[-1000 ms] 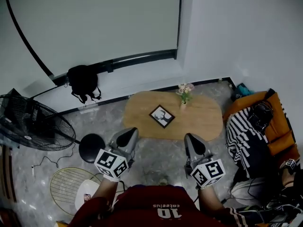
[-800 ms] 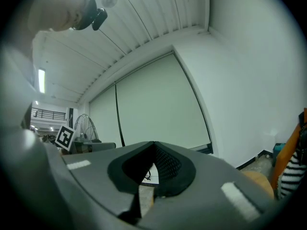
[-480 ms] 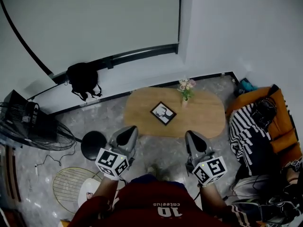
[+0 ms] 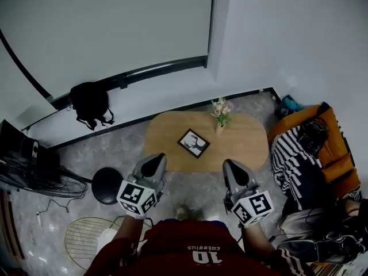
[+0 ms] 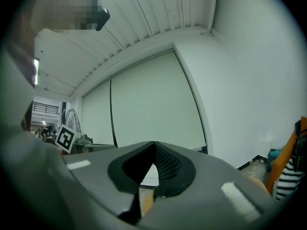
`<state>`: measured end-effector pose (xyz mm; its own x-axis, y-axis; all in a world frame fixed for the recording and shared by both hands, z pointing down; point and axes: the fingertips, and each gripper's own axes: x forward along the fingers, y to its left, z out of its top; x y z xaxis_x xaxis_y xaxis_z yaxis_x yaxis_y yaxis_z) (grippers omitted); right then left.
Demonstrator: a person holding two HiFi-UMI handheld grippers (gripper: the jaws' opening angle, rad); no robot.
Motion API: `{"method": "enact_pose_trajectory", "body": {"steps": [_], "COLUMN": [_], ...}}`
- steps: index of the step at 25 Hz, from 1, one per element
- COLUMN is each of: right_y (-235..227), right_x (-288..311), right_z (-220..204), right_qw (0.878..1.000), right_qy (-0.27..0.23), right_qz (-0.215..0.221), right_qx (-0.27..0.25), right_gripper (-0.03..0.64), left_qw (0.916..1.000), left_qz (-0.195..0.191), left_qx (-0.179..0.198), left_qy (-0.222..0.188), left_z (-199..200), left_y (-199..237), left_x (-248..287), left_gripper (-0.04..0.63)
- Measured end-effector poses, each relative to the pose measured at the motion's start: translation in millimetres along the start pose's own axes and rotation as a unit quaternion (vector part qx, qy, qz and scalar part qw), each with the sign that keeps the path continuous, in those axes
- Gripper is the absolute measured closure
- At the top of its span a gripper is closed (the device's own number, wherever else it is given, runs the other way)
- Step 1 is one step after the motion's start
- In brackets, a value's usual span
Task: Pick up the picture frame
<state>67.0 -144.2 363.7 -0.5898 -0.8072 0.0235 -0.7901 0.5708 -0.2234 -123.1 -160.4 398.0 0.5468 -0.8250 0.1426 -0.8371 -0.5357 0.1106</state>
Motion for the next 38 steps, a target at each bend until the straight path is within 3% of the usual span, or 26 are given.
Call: {"method": "enact_pose_trajectory", "body": {"steps": [11, 12, 13, 18, 23, 29, 38], "right_y": [22, 23, 23, 19, 7, -25, -74], "right_x": [24, 24, 24, 25, 26, 35, 54], "right_z": [-6, -7, -7, -14, -19, -23, -51], "right_qw": [0.999, 0.999, 0.999, 0.999, 0.999, 0.999, 0.998], "right_qy": [-0.013, -0.012, -0.01, 0.0, 0.001, 0.003, 0.028], "right_qz": [-0.033, -0.034, -0.035, -0.038, -0.033, -0.036, -0.034], "right_qx": [-0.011, -0.012, -0.013, -0.01, -0.008, -0.012, -0.034], "right_gripper": [0.614, 0.614, 0.614, 0.614, 0.614, 0.614, 0.614], "left_qw": [0.9972, 0.9969, 0.9966, 0.9957, 0.9961, 0.9967, 0.9913], "left_qz": [-0.045, -0.048, -0.051, -0.064, -0.061, -0.063, -0.07], "left_qx": [0.058, 0.061, 0.063, 0.065, 0.063, 0.049, 0.078], "left_qy": [-0.01, -0.011, -0.011, -0.017, -0.01, 0.016, 0.079], "left_z": [2, 1, 1, -1, -12, -46, -132], "left_y": [29, 29, 29, 28, 29, 44, 61], "left_x": [14, 15, 16, 28, 46, 86, 155], "left_gripper": [0.595, 0.584, 0.526, 0.434, 0.422, 0.422, 0.422]}}
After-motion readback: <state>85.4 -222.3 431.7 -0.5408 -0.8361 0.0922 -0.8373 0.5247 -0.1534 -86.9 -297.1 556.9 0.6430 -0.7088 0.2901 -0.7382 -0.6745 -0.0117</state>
